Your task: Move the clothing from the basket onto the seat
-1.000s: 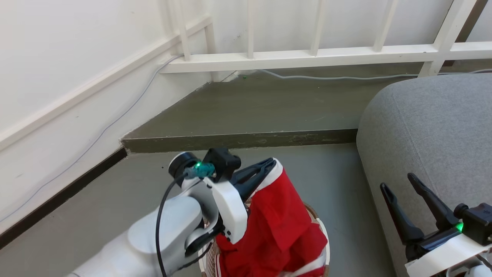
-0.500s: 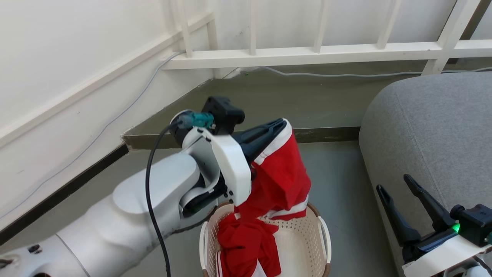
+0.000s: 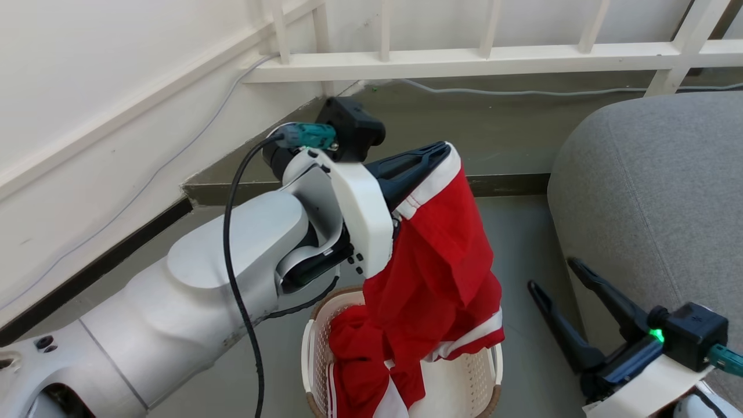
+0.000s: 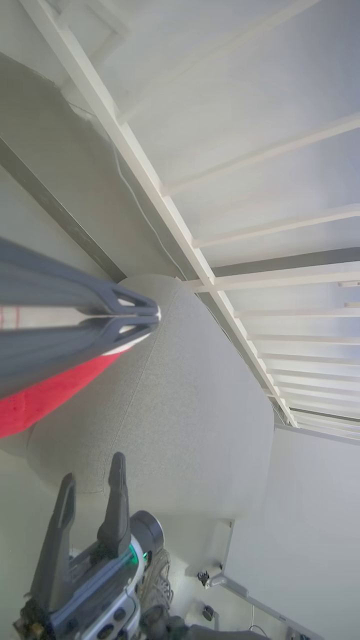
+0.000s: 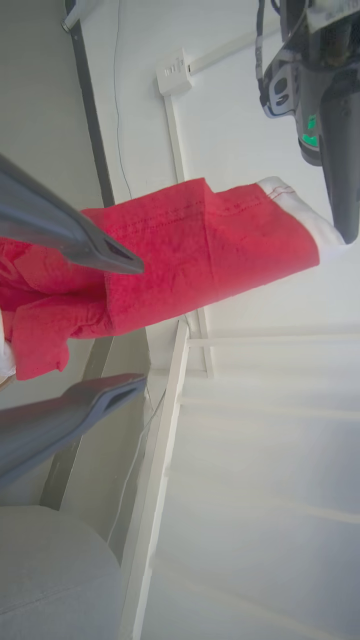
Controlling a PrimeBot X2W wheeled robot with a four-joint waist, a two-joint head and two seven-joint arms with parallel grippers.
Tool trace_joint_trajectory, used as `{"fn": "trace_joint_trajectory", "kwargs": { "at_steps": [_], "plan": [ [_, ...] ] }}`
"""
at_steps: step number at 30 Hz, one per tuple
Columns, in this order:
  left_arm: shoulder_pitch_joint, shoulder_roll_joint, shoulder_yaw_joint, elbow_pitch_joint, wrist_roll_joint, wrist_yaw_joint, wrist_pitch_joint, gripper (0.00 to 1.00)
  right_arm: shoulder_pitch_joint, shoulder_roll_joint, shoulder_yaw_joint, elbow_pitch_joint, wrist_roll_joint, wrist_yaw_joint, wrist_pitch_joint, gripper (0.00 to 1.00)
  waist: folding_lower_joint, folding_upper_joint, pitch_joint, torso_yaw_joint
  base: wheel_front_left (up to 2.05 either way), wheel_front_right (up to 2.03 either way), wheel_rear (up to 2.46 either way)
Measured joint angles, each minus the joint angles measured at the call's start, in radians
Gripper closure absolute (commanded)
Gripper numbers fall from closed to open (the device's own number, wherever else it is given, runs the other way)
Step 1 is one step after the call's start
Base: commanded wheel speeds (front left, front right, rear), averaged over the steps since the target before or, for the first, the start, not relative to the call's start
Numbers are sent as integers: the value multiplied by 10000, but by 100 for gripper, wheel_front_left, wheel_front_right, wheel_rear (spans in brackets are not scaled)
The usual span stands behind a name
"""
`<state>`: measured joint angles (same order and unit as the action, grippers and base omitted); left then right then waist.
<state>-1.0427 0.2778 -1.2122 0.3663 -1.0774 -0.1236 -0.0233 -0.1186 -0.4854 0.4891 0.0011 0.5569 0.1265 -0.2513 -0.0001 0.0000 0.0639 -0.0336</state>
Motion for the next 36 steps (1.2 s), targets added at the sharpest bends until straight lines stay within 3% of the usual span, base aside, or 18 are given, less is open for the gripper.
{"fn": "trace_joint_trajectory", "kwargs": {
  "at_steps": [8, 16, 26, 36],
  "plan": [
    [-452, -378, -48, -4, 10, 29, 322, 100, -1398, -545, 1521, -142, -63, 0, 0, 0, 0, 0, 267, 165, 0, 0, 0],
    [-717, -633, -123, 13, 19, 48, 466, 100, -2685, -660, 2299, 581, -232, 0, 0, 0, 1, 0, 352, 370, 0, 0, 0],
    [-748, -859, -180, 111, 13, 44, 495, 100, -3336, 460, 2546, 2029, -1093, 0, 0, 0, 0, 0, 284, 578, 0, 0, 0],
    [-755, -1118, -355, 182, -236, 8, 479, 100, -3746, 1741, 1981, 3563, -1676, 0, 0, 0, 0, 0, 85, 771, 0, 0, 0]
  ]
}}
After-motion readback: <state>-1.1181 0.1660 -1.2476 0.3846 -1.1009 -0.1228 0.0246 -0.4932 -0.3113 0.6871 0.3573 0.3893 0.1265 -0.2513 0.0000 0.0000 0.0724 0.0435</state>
